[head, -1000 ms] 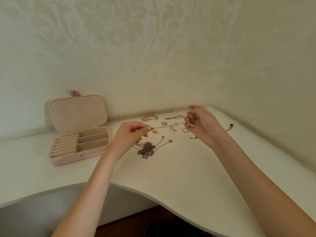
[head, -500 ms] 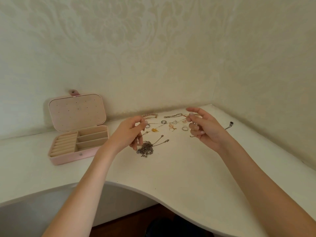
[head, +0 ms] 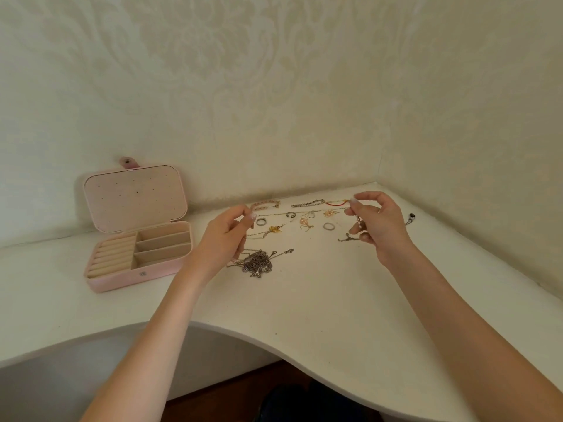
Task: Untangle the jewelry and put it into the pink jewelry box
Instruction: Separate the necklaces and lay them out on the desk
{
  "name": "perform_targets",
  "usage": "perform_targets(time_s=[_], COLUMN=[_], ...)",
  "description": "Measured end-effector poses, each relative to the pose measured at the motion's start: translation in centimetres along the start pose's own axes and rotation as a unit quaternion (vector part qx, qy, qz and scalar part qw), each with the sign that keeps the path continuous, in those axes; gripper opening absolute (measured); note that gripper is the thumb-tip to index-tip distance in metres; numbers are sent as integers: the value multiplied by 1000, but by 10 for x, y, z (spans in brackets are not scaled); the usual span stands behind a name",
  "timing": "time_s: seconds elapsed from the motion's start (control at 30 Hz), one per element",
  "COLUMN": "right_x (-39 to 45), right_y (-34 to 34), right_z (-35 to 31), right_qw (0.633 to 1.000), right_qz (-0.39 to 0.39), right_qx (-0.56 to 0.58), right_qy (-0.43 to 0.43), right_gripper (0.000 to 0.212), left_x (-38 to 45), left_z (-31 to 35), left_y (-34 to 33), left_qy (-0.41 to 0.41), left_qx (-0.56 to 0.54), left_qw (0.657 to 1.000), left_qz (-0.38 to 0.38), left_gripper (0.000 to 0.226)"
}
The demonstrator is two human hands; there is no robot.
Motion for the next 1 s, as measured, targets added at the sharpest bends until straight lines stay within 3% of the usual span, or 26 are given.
perform_targets(time_s=[0.13,0.23,0.33,0.47,0.6,0.77,0.87,0.93,1.0], right_x=[2,4,5,2,-3,-8,-10,-12,-16], right_y=[1,-3,-8,-12,-21,-30,-40,-47,-58], right_z=[3,7,9,8,4,-8,-21,-32,-44], right_qw=[999,999,983,974,960,971,975,973,965], right_qz=[9,-26,-59,-76,-114,-166,-203,-229,-260], right_qx=[-40,31,160,199,241,165,84,34,-5], right_qy=[7,-27,-61,-76,-86,-49,-20,5,32], right_gripper=[12,8,8,17,14,21,17,18,20], left_x=[-1,-5,-7,-7,-11,-12,-9,-7,-6], left_z=[6,7,-1,-6,-3,-9,-6,4,18], left_y=[-2,-1,-3,-3,-9,-14,-12,-11,-12], left_qy=[-27,-24,-2,-19,-30,-40,-45,-56,-71], left_qx=[-25,-32,44,159,280,322,314,258,137], left_qw=[999,998,997,986,959,946,948,964,986], left_qz=[-18,-44,-61,-38,-24,-18,7,33,59], left_gripper=[25,20,12,8,6,9,25,34,28])
Point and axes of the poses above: each hand's wrist, its own x-axis towards the middle knuckle, its own y-axis out of the back of the hand, z = x × y, the point moved 9 cm from there along x, towards the middle knuckle, and after that the axes turned 10 degrees about -x, right-handed, at the moved point
